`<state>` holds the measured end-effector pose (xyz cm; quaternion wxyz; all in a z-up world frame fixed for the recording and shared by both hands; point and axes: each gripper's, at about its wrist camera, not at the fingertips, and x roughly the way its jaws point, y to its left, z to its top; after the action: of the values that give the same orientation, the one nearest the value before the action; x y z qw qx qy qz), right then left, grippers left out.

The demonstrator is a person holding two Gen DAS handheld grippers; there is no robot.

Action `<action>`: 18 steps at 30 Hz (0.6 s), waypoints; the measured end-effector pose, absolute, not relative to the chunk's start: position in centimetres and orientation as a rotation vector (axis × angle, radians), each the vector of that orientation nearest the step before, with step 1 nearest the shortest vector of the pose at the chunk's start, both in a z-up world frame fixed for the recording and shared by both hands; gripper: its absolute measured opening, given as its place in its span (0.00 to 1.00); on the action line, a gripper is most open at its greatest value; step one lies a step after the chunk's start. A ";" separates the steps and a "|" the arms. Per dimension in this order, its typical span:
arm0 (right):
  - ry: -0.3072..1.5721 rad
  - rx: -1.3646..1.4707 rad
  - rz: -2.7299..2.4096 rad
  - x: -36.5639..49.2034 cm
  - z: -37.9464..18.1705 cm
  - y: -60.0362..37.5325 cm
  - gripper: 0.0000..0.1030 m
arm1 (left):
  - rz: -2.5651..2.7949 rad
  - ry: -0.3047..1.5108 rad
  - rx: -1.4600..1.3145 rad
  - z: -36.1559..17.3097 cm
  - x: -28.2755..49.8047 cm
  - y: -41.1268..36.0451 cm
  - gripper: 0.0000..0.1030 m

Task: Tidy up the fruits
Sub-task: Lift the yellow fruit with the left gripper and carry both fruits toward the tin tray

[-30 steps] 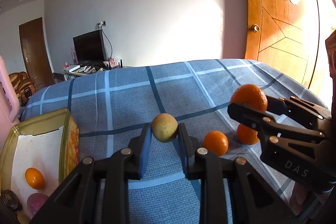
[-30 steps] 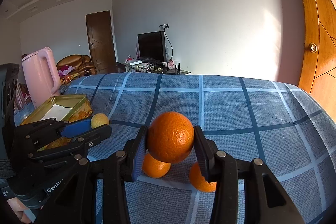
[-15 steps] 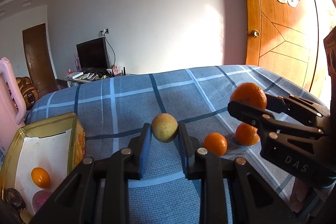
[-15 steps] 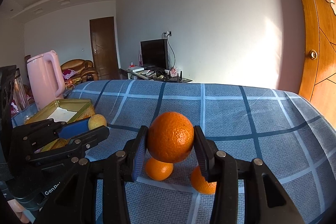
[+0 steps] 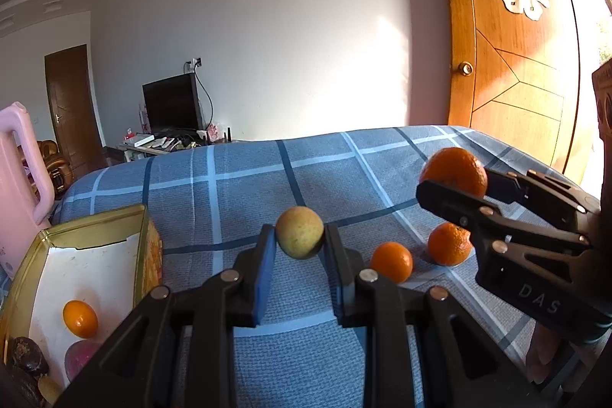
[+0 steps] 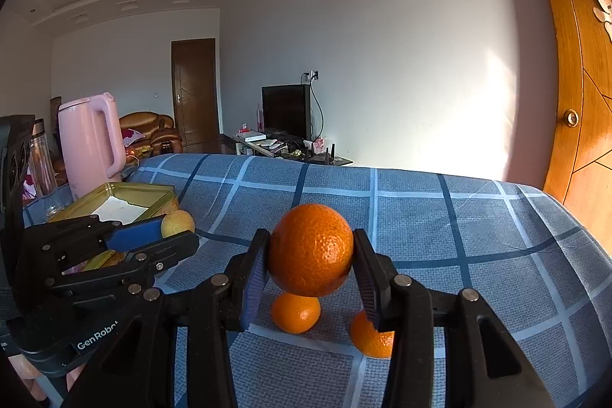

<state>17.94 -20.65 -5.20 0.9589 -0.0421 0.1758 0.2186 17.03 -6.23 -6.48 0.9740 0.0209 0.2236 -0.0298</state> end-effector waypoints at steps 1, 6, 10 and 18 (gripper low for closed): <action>0.353 -0.086 0.447 17.9 -5.2 -20.6 0.44 | -0.061 0.452 0.042 -6.5 17.0 -6.2 0.26; 0.341 -0.100 0.471 17.4 -5.2 -20.3 0.44 | -0.060 0.454 0.045 -6.5 16.8 -6.2 0.26; 0.338 -0.104 0.500 17.2 -5.2 -19.8 0.44 | -0.060 0.454 0.053 -6.4 16.5 -6.3 0.26; 0.340 -0.102 0.506 17.0 -5.2 -19.6 0.44 | -0.056 0.455 0.048 -6.4 15.7 -6.0 0.26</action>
<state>17.04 -19.62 -5.16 0.9527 -0.0502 0.1674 0.2488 15.68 -6.00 -6.45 0.9735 0.0239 0.2256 -0.0277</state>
